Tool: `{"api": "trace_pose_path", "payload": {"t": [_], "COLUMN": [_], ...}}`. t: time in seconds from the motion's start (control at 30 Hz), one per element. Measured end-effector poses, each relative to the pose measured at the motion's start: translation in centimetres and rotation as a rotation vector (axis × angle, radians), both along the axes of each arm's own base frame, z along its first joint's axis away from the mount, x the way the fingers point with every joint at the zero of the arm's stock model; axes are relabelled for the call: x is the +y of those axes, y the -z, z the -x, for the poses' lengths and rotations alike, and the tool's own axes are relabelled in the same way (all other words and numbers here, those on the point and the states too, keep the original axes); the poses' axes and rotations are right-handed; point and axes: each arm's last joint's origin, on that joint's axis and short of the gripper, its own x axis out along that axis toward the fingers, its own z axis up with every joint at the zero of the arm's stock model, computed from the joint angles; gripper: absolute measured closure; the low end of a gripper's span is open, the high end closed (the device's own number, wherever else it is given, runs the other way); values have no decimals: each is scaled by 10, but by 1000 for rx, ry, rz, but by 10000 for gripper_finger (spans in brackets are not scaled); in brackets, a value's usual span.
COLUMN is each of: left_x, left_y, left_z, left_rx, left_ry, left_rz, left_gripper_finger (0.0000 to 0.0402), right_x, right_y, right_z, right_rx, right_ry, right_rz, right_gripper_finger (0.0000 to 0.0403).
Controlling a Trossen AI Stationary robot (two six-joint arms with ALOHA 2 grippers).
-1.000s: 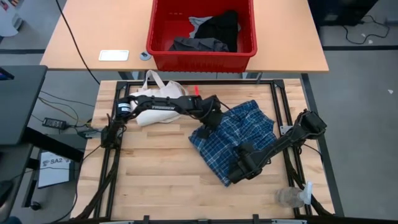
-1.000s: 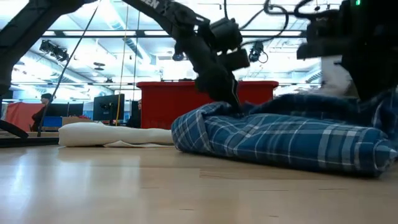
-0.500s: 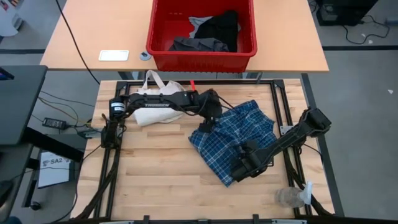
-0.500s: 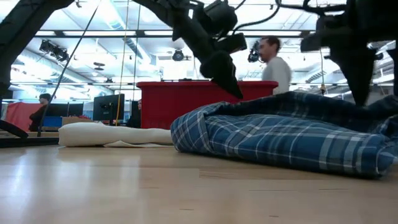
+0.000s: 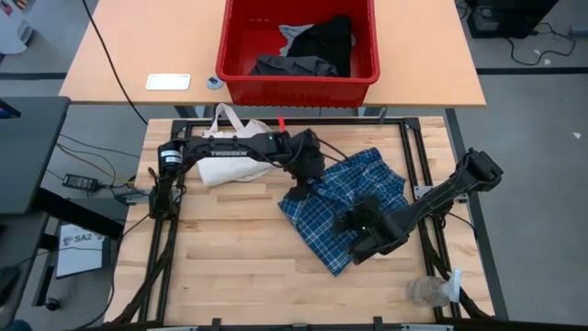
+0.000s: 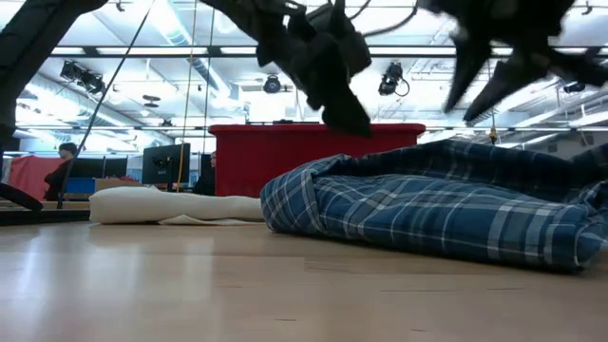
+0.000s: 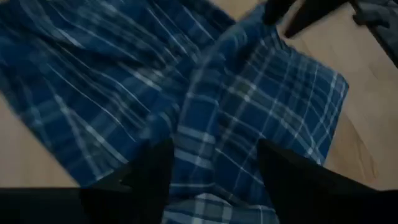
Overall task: Fold laundry
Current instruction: Fold the blue pants
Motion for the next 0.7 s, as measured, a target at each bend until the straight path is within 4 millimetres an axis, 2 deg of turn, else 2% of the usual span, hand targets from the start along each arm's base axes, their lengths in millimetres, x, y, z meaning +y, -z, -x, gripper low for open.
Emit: {"api": "trace_pose_path", "payload": {"t": [0.07,0.1,0.17,0.27,0.43,0.57,0.7], "left_x": [4,6,11,16,21,26,26], "left_y": [3,6,18,45,66,93,86], "left_z": [-1,-3,-6,-10,-18,-20,-18], "left_rx": [-42,-72,-99,-49,-42,39,48], "left_ry": [2,-1,-23,-57,-73,-126,-159], "left_rz": [-20,-28,-20,12,11,47,75], "left_gripper_finger": [194,203,219,236,248,248,248], "right_x": [-3,-5,-11,-14,-20,-22,-19], "right_y": [20,28,45,66,99,109,104], "right_z": [5,7,14,19,31,38,39], "right_rx": [-10,-20,-26,-70,-109,-118,-124], "right_ry": [4,7,29,41,7,-12,-53], "right_rz": [18,20,10,-31,-102,-128,-131], "right_gripper_finger": [373,388,390,394,397,398,378]}}
